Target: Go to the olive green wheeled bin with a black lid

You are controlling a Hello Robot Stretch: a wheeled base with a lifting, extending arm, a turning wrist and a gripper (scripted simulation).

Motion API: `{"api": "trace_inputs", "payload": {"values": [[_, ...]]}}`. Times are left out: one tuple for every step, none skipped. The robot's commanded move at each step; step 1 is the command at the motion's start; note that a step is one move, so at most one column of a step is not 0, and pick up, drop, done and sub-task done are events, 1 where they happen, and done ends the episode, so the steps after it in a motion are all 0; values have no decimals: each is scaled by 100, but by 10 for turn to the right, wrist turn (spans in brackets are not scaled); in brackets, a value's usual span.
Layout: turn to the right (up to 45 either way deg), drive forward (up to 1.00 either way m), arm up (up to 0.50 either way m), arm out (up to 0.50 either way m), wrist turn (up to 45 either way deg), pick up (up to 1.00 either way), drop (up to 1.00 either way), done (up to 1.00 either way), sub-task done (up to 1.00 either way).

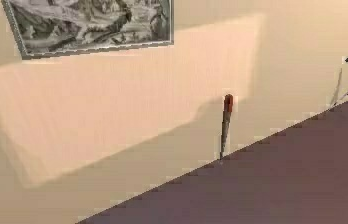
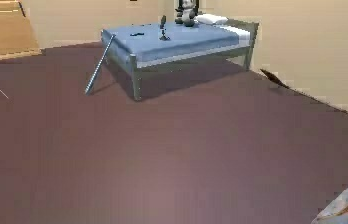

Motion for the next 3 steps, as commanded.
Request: {"api": "trace_inputs", "payload": {"values": [[450,0,0,0,0,0,0,0,0],[90,0,0,0,0,0,0,0,0],[0,100,0,0,0,0,0,0,0]]}}
